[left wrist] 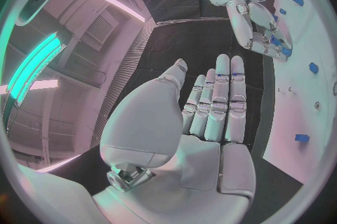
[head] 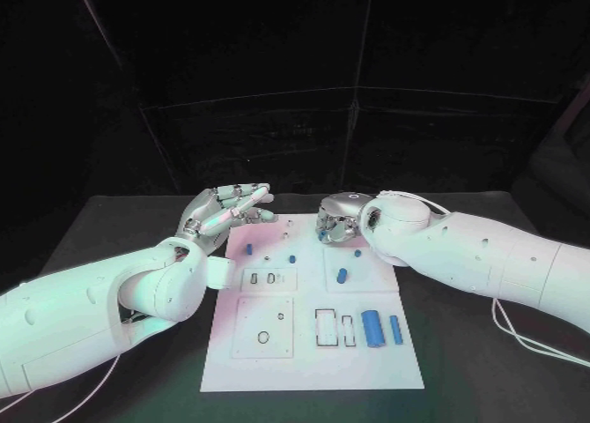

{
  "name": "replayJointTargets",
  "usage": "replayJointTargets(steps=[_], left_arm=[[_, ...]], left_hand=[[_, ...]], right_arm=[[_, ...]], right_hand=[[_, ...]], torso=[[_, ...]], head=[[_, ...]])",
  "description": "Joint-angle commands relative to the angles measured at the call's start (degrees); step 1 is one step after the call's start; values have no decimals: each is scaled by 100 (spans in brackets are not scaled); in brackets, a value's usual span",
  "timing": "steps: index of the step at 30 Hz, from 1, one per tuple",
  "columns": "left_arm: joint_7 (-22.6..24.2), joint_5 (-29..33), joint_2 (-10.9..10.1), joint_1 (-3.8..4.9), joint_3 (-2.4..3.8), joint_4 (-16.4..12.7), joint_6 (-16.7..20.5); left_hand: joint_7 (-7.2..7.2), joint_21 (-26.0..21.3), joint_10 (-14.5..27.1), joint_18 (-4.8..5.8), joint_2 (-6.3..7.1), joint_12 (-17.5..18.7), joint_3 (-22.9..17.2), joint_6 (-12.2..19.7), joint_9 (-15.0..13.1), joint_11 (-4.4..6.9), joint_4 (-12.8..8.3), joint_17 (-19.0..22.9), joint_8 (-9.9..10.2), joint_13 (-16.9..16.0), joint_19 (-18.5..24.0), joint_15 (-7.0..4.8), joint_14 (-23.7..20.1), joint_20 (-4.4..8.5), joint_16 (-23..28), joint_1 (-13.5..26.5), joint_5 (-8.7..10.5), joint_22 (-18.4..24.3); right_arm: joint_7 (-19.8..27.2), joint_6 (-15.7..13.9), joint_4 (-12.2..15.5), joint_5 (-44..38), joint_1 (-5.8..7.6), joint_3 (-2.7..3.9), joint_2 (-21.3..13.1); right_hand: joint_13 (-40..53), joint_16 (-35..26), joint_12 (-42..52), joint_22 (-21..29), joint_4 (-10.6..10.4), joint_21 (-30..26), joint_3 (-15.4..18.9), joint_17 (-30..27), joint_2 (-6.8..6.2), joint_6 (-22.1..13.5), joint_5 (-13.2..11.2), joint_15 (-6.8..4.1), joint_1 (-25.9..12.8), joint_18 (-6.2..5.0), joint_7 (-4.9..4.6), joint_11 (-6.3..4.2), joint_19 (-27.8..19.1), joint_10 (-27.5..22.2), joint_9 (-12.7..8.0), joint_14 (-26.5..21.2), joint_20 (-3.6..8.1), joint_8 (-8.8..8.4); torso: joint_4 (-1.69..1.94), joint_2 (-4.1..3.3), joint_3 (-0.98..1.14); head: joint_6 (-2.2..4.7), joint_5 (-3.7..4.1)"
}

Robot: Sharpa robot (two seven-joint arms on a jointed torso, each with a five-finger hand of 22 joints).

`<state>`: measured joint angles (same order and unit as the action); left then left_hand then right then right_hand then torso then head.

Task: Assemble the parts on the task board

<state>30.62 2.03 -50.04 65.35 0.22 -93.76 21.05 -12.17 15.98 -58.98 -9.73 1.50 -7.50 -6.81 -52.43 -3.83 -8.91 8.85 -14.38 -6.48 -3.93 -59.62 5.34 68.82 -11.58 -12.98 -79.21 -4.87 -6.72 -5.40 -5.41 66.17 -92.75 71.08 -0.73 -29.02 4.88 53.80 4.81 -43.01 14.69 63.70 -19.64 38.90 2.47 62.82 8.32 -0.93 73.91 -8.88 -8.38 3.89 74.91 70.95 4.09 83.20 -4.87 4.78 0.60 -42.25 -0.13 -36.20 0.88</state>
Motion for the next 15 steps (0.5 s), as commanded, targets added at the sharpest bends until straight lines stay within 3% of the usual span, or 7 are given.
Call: replayJointTargets(steps=[1, 4, 10, 13, 15], left_arm=[[7, -36, -17, 15, 7, -10, -32], [2, -35, -36, 18, 7, -19, -33], [-4, -33, -49, 28, 7, -38, -55], [-5, -33, -47, 31, 7, -24, -59], [-4, -33, -45, 32, 7, -11, -62]], left_hand=[[-19, 34, -33, -81, -41, 26, 32, -28, 7, -6, -1, -7, 20, 6, -50, -4, 28, 2, -30, 35, 24, 10], [-19, 34, -33, -81, -42, 27, 33, -29, 7, -6, 0, -10, 20, 6, -52, -4, 31, 2, -31, 37, 23, 10], [-26, 37, -26, -80, -49, 36, 44, -28, 7, -10, 9, -28, 28, 7, -65, -4, 41, 4, -33, 59, 25, 11], [-26, 37, -26, -80, -49, 36, 44, -28, 7, -10, 9, -28, 28, 7, -65, -4, 41, 4, -33, 59, 25, 11], [-26, 37, -26, -80, -49, 36, 44, -28, 7, -10, 9, -28, 28, 7, -65, -4, 41, 4, -33, 59, 25, 11]], right_arm=[[72, -516, 101, -40, -5, -4, -73], [176, -840, 203, 61, -5, -3, -144], [265, -1275, 275, 166, -2, 0, -173], [231, -1365, 185, 184, -1, 0, -85], [204, -1401, 90, 189, 0, 1, 0]], right_hand=[[23, 20, 31, -85, -5, 64, -64, 11, 71, 47, -26, -29, 49, 95, 1, 0, 31, 57, 28, -22, 33, 21], [27, 21, 22, -115, 8, 92, -98, 12, 39, 49, -20, -30, 59, 99, -2, 2, 29, 51, 27, -23, 34, 11], [23, 23, -4, -139, 13, 120, -159, 14, 3, 37, 27, -22, 62, 102, -16, 17, 14, 21, 22, -24, 28, -12], [23, 23, -5, -145, 12, 125, -164, 14, -2, 37, 30, -20, 60, 103, -18, 19, 13, 20, 21, -24, 27, -14], [23, 23, -9, -151, 8, 132, -172, 13, -11, 35, 30, -18, 53, 104, -20, 22, 11, 16, 21, -24, 26, -18]], torso=[[-10, 0, 2], [-13, 3, -2], [14, 1, -38], [15, -9, -12], [18, -13, -10]], head=[[19, -15], [24, -20], [73, 2], [81, -16], [80, -19]])
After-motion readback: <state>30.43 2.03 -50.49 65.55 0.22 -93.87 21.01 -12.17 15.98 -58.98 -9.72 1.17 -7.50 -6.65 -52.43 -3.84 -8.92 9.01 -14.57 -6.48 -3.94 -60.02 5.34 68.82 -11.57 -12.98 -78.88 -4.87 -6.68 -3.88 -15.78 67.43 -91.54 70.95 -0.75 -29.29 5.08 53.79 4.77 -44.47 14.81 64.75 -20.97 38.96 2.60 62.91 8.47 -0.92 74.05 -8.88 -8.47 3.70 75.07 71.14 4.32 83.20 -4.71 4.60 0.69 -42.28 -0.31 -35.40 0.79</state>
